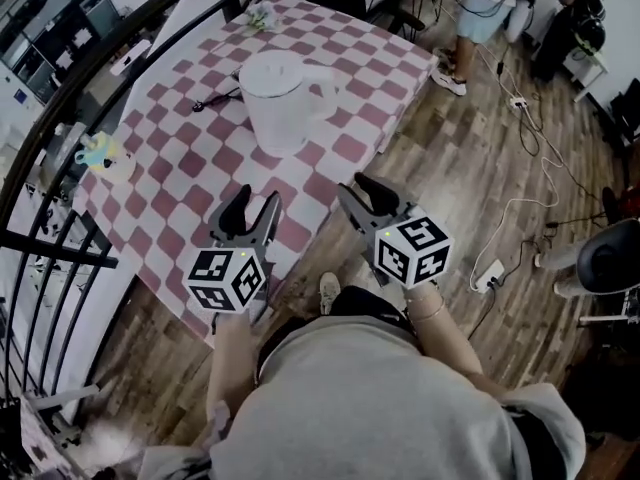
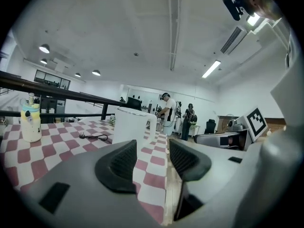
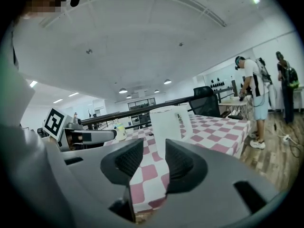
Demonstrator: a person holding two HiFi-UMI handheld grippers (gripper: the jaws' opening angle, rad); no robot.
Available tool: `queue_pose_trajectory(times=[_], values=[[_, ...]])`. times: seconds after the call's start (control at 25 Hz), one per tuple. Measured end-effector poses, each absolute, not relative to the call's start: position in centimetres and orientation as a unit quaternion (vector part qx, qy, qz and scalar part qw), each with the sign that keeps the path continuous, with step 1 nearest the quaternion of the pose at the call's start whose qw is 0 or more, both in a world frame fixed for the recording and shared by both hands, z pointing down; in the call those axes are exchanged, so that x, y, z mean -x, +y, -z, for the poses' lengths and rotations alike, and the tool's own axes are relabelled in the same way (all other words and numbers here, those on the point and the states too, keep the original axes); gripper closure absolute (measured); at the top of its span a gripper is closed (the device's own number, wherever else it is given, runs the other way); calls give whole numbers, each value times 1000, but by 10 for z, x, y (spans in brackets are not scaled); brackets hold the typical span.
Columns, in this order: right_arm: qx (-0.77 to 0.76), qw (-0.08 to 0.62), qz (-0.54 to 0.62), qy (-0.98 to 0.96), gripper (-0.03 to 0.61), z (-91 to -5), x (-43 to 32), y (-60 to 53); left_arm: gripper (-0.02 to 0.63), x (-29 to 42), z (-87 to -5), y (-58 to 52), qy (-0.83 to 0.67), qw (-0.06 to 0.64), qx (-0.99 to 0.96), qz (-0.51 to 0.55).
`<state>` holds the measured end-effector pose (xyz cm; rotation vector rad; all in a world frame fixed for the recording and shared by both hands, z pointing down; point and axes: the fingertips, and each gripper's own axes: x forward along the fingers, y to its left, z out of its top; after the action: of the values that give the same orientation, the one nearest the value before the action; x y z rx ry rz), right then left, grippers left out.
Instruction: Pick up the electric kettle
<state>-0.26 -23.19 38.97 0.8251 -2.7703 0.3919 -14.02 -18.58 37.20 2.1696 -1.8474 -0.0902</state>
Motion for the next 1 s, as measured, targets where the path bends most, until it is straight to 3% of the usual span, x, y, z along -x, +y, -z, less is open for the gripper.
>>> queue_pose_trajectory(times=[1.0], values=[[-245, 111, -166, -949, 453, -414, 18, -297, 383, 145, -383, -241, -664, 147, -733, 8]])
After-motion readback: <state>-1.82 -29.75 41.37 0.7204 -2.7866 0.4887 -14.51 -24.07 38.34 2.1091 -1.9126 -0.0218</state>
